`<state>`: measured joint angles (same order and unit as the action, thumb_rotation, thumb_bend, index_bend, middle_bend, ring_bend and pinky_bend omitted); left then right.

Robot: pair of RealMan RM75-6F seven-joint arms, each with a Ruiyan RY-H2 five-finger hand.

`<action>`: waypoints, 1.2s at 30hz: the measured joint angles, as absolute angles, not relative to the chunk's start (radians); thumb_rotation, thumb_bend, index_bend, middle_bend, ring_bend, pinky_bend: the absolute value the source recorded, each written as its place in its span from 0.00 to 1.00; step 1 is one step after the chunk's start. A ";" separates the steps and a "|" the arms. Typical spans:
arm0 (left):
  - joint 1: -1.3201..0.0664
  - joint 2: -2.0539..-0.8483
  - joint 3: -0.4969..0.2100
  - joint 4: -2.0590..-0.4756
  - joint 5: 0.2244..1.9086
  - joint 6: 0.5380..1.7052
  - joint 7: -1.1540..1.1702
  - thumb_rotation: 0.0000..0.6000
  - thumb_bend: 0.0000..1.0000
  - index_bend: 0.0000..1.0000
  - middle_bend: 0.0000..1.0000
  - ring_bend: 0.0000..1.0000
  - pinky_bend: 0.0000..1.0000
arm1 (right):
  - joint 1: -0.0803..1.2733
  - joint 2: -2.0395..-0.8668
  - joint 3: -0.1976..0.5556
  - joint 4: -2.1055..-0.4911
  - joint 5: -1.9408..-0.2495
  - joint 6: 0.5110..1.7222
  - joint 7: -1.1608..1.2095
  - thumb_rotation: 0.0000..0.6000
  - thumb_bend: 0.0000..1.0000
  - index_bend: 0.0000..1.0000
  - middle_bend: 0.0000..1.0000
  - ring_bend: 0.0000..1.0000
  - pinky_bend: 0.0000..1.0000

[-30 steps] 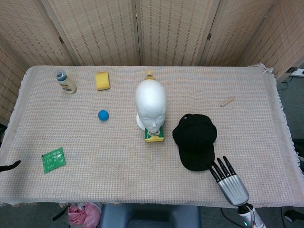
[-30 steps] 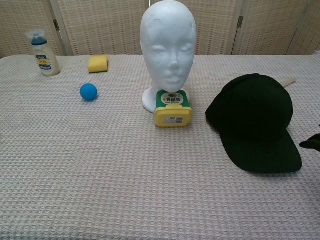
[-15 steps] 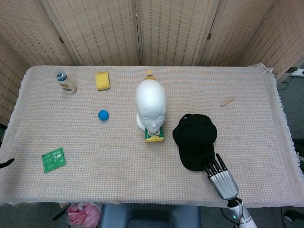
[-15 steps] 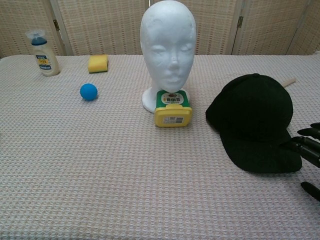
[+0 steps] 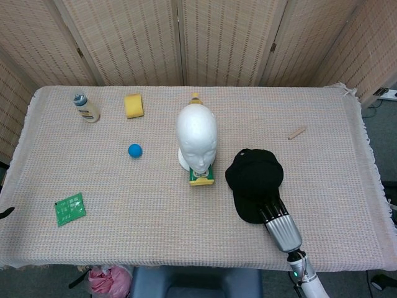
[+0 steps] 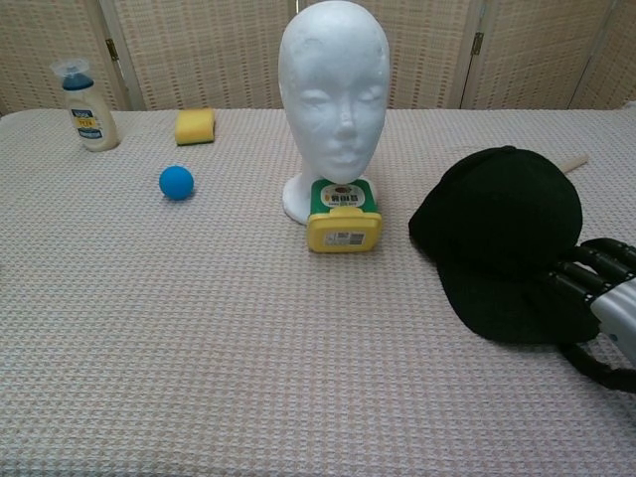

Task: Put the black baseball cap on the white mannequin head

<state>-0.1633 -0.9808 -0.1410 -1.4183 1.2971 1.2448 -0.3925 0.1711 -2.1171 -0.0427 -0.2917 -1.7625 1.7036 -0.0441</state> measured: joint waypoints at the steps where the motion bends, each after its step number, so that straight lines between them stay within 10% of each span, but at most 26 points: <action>1: -0.163 -0.980 -0.141 -1.418 1.297 1.245 -0.394 1.00 0.13 0.00 0.00 0.00 0.12 | 0.173 -2.122 -0.043 -0.287 -1.760 1.704 -0.042 1.00 0.26 0.29 0.32 0.23 0.21; 14: -0.152 -0.979 -0.138 -1.407 1.318 1.276 -0.406 1.00 0.13 0.00 0.00 0.00 0.12 | 0.221 -2.176 -0.026 -0.210 -1.721 1.741 -0.009 1.00 0.32 0.56 0.49 0.43 0.57; 36: -0.134 -0.983 -0.136 -1.403 1.335 1.322 -0.396 1.00 0.13 0.00 0.00 0.00 0.12 | 0.371 -2.155 0.097 -0.163 -1.585 1.832 0.056 1.00 0.60 0.80 0.67 0.67 0.87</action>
<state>-0.1339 -0.9830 -0.1359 -1.4034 1.3347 1.3222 -0.3955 0.3711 -2.1553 0.0971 -0.1634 -1.5848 1.8324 0.0563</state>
